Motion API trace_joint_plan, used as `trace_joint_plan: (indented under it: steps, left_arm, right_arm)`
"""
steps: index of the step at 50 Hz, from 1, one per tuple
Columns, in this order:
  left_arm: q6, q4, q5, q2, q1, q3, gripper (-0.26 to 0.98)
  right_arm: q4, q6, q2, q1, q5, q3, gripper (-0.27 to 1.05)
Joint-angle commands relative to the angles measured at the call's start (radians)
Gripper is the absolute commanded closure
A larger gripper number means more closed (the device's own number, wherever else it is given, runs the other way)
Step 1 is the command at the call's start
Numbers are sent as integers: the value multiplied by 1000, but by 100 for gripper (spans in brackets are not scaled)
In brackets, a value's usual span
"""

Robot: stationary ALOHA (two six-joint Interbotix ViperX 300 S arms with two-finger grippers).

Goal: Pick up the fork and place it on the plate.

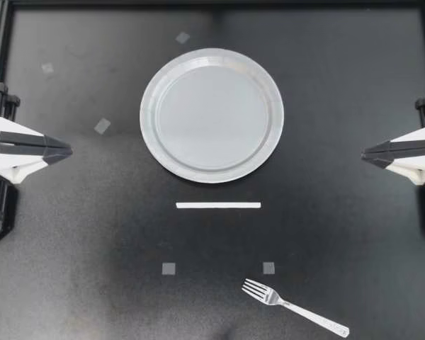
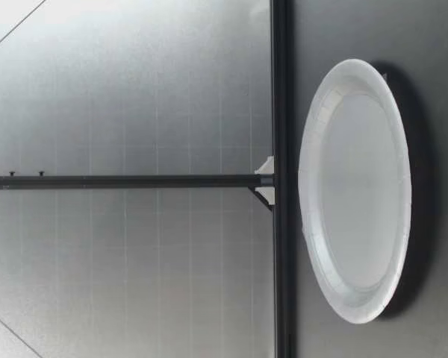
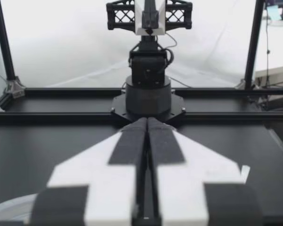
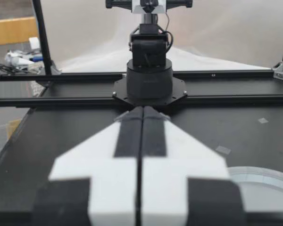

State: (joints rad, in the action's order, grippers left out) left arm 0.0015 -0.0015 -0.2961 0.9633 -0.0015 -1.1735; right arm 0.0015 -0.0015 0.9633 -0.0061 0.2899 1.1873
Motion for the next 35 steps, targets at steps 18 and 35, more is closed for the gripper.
trace_joint_plan:
  steps: [18, 35]
  left_arm:
    - [-67, -100, 225, -3, -12, 55, 72]
    - [-12, -94, 175, -117, -6, 117, 19]
  right_arm:
    - [103, 149, 25, -20, -187, -129, 76]
    - [265, 380, -328, 144, -813, -331, 22]
